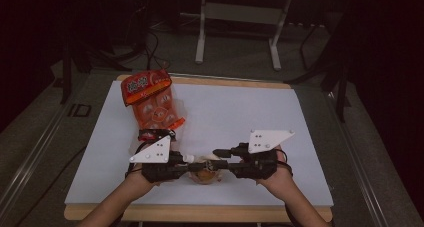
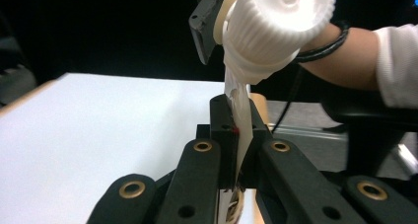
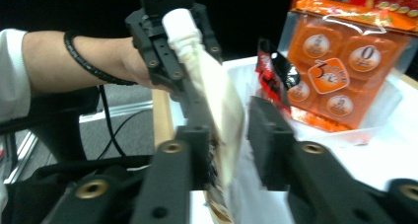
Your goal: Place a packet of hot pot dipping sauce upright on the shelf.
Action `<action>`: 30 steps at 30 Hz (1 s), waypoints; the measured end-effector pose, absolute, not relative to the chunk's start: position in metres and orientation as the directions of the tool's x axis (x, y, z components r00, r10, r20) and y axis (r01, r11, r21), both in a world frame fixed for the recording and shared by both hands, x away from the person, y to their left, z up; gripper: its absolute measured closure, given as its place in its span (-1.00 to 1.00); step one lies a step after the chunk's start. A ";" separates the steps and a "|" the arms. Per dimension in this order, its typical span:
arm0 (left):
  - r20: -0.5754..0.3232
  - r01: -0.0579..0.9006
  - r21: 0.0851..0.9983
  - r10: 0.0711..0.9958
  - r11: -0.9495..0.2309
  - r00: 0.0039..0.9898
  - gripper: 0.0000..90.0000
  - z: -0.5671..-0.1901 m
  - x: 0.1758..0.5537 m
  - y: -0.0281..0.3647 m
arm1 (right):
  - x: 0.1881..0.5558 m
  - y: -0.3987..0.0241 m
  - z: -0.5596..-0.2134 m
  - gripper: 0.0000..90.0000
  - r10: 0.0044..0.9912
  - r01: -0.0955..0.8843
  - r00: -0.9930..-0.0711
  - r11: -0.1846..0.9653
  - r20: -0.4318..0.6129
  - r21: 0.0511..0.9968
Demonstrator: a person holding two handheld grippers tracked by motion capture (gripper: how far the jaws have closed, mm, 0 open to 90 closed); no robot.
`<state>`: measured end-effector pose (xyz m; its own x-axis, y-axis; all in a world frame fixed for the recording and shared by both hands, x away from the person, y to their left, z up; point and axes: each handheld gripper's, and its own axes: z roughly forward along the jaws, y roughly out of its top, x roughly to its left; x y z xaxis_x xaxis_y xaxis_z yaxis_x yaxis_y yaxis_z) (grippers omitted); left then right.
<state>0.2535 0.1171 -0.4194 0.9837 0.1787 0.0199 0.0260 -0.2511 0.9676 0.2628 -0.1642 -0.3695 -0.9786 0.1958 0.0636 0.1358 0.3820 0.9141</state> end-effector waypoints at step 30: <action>0.077 0.018 0.968 0.364 -0.250 0.928 0.99 -0.412 0.286 0.199 | 0.286 -0.230 -0.384 -0.69 0.392 0.249 -0.908 0.213 0.151 0.945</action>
<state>0.2856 0.1990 -0.4116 0.9280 0.3644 0.0771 0.0178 -0.2502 0.9680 0.2863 -0.2303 -0.3840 -0.9075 0.3919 0.1511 0.2495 0.2135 0.9446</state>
